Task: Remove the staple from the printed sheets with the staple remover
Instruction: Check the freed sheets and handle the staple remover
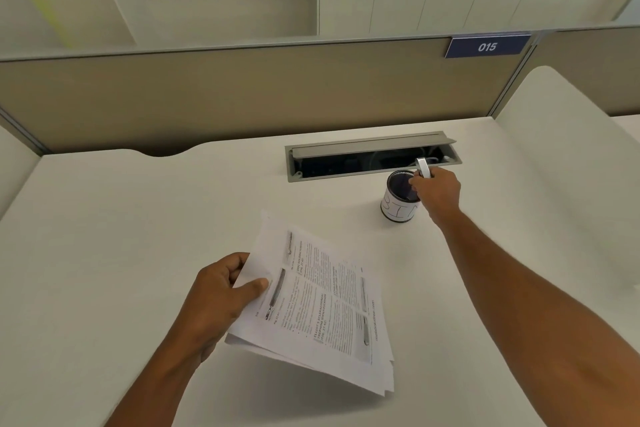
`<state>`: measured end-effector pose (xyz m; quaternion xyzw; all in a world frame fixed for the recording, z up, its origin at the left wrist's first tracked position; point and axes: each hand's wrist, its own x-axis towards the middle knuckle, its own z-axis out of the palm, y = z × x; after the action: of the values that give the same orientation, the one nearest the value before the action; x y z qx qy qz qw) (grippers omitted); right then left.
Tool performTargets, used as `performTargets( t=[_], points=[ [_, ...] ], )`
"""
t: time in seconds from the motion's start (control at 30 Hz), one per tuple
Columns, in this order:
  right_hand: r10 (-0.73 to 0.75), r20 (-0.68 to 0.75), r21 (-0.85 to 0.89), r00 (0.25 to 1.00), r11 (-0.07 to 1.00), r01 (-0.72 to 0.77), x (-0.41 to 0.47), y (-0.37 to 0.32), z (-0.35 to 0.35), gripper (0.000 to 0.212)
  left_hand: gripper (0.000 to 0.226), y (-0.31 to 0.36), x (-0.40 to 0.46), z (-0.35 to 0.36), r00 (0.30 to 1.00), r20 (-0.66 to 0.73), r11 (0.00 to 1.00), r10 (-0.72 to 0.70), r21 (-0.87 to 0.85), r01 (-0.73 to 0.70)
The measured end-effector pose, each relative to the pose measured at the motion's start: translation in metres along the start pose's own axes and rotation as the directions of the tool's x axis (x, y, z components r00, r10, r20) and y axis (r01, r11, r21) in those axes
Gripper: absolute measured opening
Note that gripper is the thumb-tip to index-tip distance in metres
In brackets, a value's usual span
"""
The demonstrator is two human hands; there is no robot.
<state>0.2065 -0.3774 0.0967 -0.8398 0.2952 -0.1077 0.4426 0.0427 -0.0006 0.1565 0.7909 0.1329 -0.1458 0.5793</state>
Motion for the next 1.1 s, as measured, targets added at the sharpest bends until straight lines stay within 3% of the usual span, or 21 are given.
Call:
performTargets(
  t=[0.17, 0.33, 0.43, 0.57, 0.7, 0.83, 0.97, 1.1],
  points=[
    [-0.050, 0.000, -0.078, 0.999, 0.996, 0.049, 0.003, -0.003, 0.001, 0.012, 0.022, -0.002, 0.001, -0.001, 1.000, -0.009, 0.999, 0.007, 0.039, -0.006],
    [-0.076, 0.002, -0.030, 0.997, 0.997, 0.076, -0.012, -0.010, -0.002, 0.022, 0.023, -0.001, -0.002, -0.004, 0.999, -0.012, 0.994, 0.040, 0.104, -0.038],
    [-0.111, 0.050, 0.022, 0.993, 0.994, 0.110, -0.042, -0.013, -0.003, 0.031, 0.024, 0.002, -0.007, -0.007, 0.997, 0.002, 0.984, 0.081, 0.161, -0.080],
    [-0.033, 0.173, 0.064, 0.984, 0.998, 0.022, -0.079, 0.011, 0.003, 0.042, 0.024, 0.006, -0.014, -0.010, 0.989, 0.022, 0.962, 0.149, 0.228, -0.150],
    [-0.006, 0.265, -0.127, 0.964, 0.991, 0.041, -0.105, 0.052, 0.010, 0.029, 0.023, 0.011, -0.023, -0.012, 0.973, 0.045, 0.932, 0.226, 0.281, -0.229],
    [-0.029, 0.258, -0.344, 0.966, 0.931, 0.120, -0.129, 0.093, 0.017, 0.028, 0.027, 0.019, -0.033, -0.016, 0.946, 0.075, 0.894, 0.315, 0.311, -0.323],
    [-0.067, 0.213, -0.454, 0.975, 0.876, 0.160, -0.148, 0.122, 0.023, 0.037, 0.030, 0.028, -0.042, -0.021, 0.918, 0.103, 0.845, 0.382, 0.364, -0.393],
    [-0.091, 0.201, -0.485, 0.975, 0.856, 0.180, -0.161, 0.130, 0.023, 0.025, 0.028, 0.038, -0.050, -0.026, 0.893, 0.146, 0.798, 0.426, 0.405, -0.446]
  ],
)
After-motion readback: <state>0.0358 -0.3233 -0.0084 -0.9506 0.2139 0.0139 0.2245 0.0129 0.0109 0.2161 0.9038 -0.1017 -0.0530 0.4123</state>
